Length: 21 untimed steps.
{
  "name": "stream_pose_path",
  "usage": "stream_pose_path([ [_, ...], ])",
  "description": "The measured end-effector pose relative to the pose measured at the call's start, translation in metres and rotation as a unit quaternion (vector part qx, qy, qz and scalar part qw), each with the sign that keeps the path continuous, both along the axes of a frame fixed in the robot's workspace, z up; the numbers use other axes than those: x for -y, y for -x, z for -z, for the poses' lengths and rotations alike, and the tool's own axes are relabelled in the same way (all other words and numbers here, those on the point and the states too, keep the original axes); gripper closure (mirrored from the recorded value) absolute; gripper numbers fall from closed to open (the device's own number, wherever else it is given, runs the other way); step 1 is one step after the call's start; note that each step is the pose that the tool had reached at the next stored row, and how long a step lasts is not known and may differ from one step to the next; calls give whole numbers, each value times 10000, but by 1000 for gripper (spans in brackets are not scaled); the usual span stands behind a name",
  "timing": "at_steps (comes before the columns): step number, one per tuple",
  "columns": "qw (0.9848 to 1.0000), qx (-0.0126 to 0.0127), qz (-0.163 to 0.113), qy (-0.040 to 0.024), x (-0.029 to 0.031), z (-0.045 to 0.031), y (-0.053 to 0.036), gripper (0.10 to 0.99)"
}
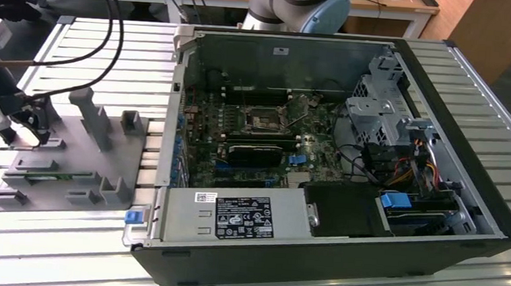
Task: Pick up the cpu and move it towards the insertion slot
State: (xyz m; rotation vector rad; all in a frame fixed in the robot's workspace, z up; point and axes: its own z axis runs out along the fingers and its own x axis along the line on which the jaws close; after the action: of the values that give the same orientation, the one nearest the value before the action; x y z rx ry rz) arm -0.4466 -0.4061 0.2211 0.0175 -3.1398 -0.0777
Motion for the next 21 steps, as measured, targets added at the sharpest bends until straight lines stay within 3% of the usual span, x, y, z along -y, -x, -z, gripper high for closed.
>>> stream_pose_path([
  [21,10000,0,0,0,0,-80,0,541],
])
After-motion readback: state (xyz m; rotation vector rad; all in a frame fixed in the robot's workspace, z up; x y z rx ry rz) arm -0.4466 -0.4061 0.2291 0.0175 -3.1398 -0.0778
